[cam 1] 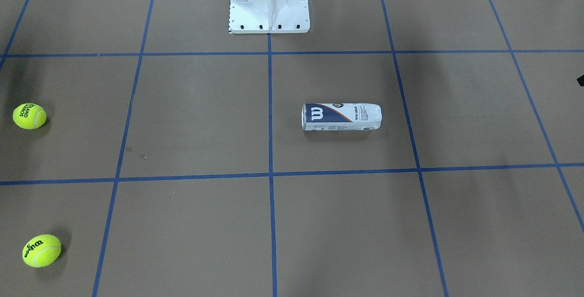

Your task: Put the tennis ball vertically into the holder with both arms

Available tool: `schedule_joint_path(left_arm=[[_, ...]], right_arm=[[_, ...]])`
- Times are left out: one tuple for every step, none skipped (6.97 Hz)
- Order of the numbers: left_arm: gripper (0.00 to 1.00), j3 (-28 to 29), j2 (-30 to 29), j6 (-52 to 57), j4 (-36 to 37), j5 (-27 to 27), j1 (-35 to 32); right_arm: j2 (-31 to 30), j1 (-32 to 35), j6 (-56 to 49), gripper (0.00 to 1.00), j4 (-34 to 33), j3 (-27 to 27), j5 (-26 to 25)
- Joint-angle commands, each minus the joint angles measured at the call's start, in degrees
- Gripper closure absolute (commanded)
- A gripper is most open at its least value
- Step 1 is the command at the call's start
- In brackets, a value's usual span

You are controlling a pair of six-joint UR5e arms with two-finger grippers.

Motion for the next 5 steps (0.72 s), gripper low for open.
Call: schedule_joint_path(left_arm=[[0.0,-0.6,-0.23,-0.67,0.11,-0.09,0.16],[0.0,-0.77,-0.32,-0.5,-0.15,-0.61,0.17],[0.0,-1.73,-0.41,-0.5,-0.15,-0.71,0.25],[0.01,-2.52,-0.85,-0.32,-0.85,-0.71,0.25],[0.01,-2.18,-0.85,-0.24,-4.6,-2.45,0.43]], right_arm=[[0.21,-0.01,0.03,0.01,-0.01,0.08,-0.18],[0.12,-0.01,0.03,0.01,-0.01,0.08,-0.09],[0.12,-0.01,0.03,0.01,-0.01,0.08,-0.09],[0.12,-0.01,0.03,0.01,-0.01,0.08,-0.09],[0.03,-0.01,0.03,0.01,-0.01,-0.09,-0.09]])
